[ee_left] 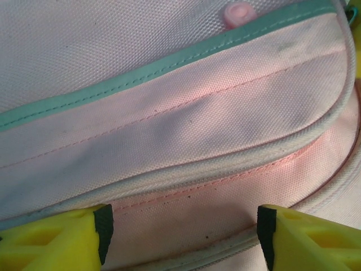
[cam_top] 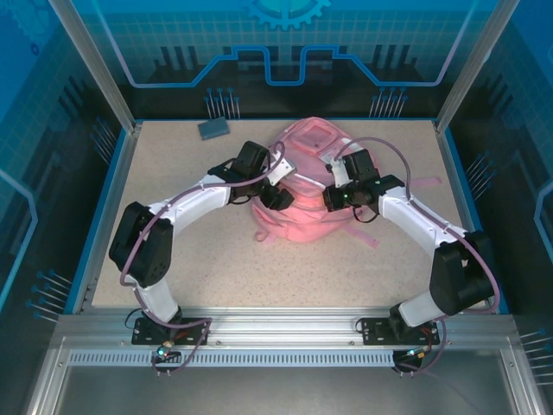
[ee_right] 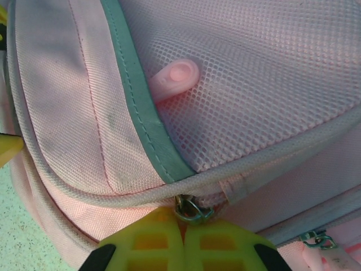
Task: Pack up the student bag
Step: Zip the student bag at the top-center of the table.
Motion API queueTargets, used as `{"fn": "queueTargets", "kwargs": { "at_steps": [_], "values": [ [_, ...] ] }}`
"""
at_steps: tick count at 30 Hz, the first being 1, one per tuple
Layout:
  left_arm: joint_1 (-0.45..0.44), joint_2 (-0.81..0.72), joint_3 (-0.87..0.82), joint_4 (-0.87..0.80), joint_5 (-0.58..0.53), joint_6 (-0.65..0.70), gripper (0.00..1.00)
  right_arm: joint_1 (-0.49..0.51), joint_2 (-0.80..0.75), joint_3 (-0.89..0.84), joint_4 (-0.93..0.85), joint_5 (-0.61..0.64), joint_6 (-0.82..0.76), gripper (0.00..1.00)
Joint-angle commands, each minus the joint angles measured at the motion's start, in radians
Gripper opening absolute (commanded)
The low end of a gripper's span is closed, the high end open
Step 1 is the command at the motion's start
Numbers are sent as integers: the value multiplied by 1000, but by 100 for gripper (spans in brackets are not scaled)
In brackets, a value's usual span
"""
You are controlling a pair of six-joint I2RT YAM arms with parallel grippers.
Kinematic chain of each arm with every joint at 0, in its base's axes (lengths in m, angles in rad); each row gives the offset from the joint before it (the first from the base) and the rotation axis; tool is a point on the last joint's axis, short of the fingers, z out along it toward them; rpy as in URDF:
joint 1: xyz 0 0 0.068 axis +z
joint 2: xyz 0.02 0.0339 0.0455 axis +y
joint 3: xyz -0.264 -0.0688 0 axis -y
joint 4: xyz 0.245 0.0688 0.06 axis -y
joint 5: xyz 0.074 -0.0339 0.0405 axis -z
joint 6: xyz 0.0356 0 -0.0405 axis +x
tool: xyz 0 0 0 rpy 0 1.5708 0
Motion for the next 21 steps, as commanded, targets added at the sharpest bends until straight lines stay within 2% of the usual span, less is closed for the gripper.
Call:
{"fn": "queueTargets", "kwargs": {
  "at_steps": [1, 5, 8, 11, 16, 21],
  "values": [
    [-17, -8, 50, -22, -7, 145, 70, -16, 11, 40, -46, -24, 18, 0],
    [-14, -85, 11, -30, -5, 165, 71, -25, 13, 52, -61, -19, 24, 0],
    [-14, -86, 11, -24, 34, 187, 73, -33, 17, 54, -61, -21, 29, 0],
    [-14, -40, 30, 6, 50, 221, 73, -37, 20, 61, -66, -23, 32, 0],
    [-13, 79, 147, -67, 97, 273, 72, -37, 14, 60, -69, -34, 28, 0],
    [-15, 155, 231, -113, 158, 294, 63, -37, 10, 60, -81, -55, 20, 0]
  ]
}}
